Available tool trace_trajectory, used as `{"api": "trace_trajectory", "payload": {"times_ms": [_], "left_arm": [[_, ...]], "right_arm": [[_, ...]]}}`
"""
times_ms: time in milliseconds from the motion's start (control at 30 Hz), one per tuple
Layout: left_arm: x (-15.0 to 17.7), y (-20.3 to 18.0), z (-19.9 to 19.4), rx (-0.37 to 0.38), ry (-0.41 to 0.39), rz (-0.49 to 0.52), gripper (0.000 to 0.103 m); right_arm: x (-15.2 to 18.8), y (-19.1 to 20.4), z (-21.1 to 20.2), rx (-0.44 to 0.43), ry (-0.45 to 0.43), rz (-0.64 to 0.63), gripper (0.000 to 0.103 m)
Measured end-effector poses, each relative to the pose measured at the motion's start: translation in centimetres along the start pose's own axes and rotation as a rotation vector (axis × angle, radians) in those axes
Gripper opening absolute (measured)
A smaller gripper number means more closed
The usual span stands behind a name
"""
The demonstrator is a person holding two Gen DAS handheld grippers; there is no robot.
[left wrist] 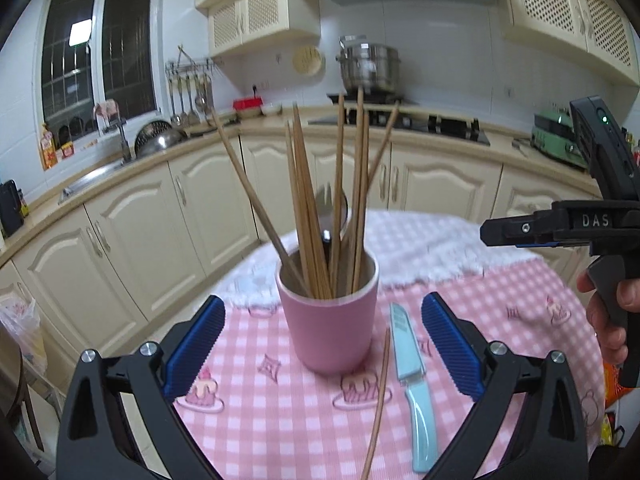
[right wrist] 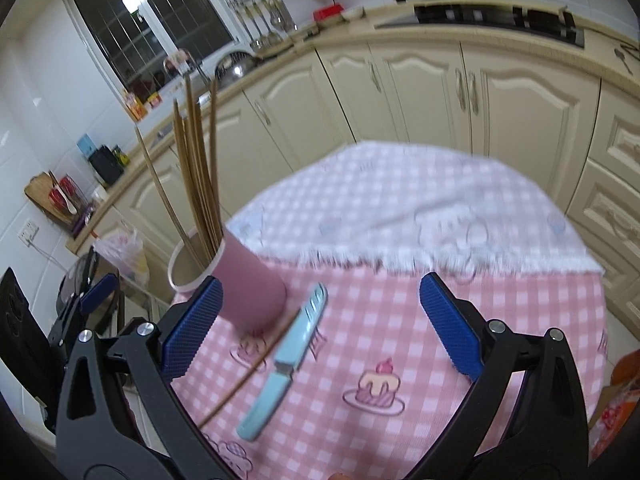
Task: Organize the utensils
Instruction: 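Move both open tools down toward the last chopstick and blue knife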
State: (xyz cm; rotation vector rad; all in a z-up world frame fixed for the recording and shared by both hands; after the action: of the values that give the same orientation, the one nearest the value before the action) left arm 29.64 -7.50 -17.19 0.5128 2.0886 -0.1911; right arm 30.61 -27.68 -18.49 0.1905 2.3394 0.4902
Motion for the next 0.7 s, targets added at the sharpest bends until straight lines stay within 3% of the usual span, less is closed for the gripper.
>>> {"api": "trace_trajectory", "payload": {"times_ms": [467,700], "left_arm": [[7.9,-0.7,4.2,0.025,0.248,0.056,0.096],[10.2,-0.7,4.9,0.045,0.324,0.101,0.096]], "right_arm": [[7.2,-0.2,4.8,0.083,0.215,-0.067,0.097],[10.1,1.6,7.1,0.098,0.282,-0.131,0.097]]}}
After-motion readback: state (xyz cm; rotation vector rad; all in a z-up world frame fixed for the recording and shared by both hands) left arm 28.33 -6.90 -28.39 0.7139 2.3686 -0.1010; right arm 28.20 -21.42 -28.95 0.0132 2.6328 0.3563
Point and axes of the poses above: each gripper's, at about its wrist camera, not at the fingertips, and z roughly the way its jaws point, y to its left, x to its underside, the point moved 10 cm from there along z, roughly the way its jaws point
